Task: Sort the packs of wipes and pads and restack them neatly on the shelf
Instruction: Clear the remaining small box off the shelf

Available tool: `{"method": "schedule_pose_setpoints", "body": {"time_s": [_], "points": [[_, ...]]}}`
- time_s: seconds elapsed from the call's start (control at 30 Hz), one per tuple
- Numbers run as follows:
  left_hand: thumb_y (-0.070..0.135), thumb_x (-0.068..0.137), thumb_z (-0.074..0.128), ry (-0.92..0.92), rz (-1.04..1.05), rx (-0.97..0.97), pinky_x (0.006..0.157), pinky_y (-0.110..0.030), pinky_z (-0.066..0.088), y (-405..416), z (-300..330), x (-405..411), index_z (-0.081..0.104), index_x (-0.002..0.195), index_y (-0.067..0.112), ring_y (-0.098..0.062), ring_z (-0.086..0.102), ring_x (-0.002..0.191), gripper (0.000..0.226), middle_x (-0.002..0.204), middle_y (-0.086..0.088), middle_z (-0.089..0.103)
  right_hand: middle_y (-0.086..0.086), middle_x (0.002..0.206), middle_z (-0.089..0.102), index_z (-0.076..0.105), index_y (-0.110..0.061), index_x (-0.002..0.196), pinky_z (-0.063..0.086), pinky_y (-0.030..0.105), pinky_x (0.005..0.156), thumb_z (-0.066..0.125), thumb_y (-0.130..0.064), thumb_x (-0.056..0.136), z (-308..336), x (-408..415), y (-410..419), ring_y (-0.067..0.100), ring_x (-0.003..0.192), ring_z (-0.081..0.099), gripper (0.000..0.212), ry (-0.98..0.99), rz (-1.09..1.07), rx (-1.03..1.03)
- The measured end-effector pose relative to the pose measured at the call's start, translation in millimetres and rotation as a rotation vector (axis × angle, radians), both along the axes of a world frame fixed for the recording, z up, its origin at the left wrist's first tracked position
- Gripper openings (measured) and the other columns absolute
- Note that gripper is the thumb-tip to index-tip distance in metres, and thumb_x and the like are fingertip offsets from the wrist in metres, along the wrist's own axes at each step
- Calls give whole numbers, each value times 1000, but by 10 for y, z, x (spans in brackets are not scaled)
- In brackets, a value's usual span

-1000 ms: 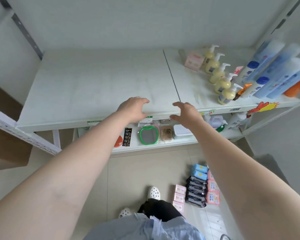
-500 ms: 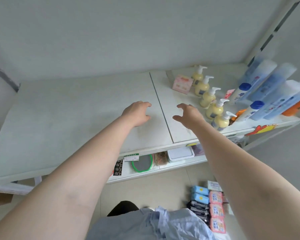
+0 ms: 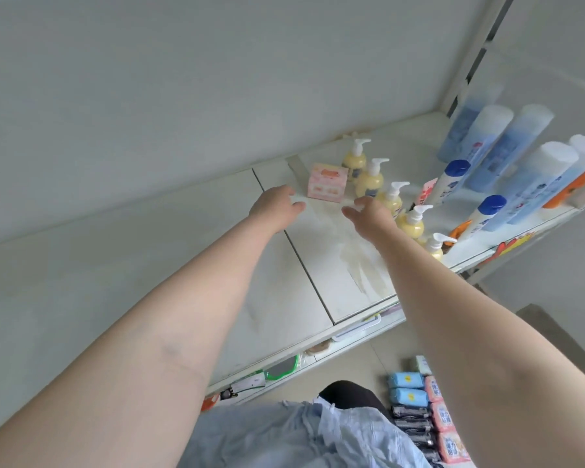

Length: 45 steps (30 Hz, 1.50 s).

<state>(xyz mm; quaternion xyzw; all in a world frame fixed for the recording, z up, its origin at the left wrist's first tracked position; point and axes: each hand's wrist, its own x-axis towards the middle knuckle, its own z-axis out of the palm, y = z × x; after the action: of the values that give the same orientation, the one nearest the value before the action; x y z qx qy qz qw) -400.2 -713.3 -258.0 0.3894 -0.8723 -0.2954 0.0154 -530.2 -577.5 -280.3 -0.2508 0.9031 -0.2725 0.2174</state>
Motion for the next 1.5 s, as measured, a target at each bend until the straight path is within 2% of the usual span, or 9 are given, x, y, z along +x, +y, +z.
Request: {"method": "schedule_pose_setpoints", "body": {"time_s": [0.13,0.2,0.27,0.43,0.7,0.8,0.93,1.1,1.5], "points": [[34,96,50,12,13,23,100,-30,38,-85,-93,-283,45,137,7,-28,47,128,49,140,-13,49,14,139,50,42,-4,142,39,34,100,46,-37,100,-135,-190,-193,32,128,46,53,-125,-63,-65],[33,97,49,32,36,52,98,-31,38,-123,-152,-420,45,136,4,-30,48,127,49,139,-16,49,11,108,61,53,-5,125,40,33,85,46,-40,99,-231,-283,-311,32,109,54,44,-201,-107,-123],[29,98,48,69,65,87,99,-32,37,-151,-198,-537,43,138,2,-31,47,128,48,141,-19,47,3,78,49,53,-10,108,37,32,77,46,-43,98,-323,-367,-419,26,89,48,35,-251,-156,-190],[16,98,46,145,128,208,97,-29,38,-210,-302,-755,45,138,4,-29,46,129,41,141,-17,48,9,105,49,48,-3,133,46,41,95,44,-38,100,-388,-502,-571,26,95,47,48,-357,-214,-323],[27,99,46,279,247,474,94,-30,36,-237,-553,-1095,50,132,8,-27,46,126,38,136,-13,51,3,120,46,42,-8,142,40,42,108,38,-29,104,-518,-630,-732,26,125,45,43,-495,-191,-469],[43,96,49,337,360,539,90,-31,35,-200,-588,-1093,51,133,13,-27,47,125,48,138,-9,50,4,112,52,49,-7,135,44,43,103,43,-35,101,-530,-630,-752,23,108,50,44,-519,-234,-504],[42,93,53,432,467,461,81,-33,45,-193,-566,-982,55,121,12,-27,55,100,41,127,-10,54,0,77,51,58,-5,111,42,28,59,56,-37,95,-423,-524,-740,14,64,44,35,-457,-315,-528],[27,94,58,525,418,350,78,-22,34,-138,-240,-679,40,126,7,-19,49,92,42,111,-6,49,4,96,64,58,-8,119,56,36,84,65,-31,91,-188,-259,-650,17,83,57,37,-572,-300,-635],[24,83,74,678,421,526,91,-34,49,351,238,694,43,130,14,-16,59,85,57,110,-8,60,2,87,62,62,-16,103,57,34,87,72,-27,86,355,854,66,14,76,60,22,-564,-164,-681]]}}
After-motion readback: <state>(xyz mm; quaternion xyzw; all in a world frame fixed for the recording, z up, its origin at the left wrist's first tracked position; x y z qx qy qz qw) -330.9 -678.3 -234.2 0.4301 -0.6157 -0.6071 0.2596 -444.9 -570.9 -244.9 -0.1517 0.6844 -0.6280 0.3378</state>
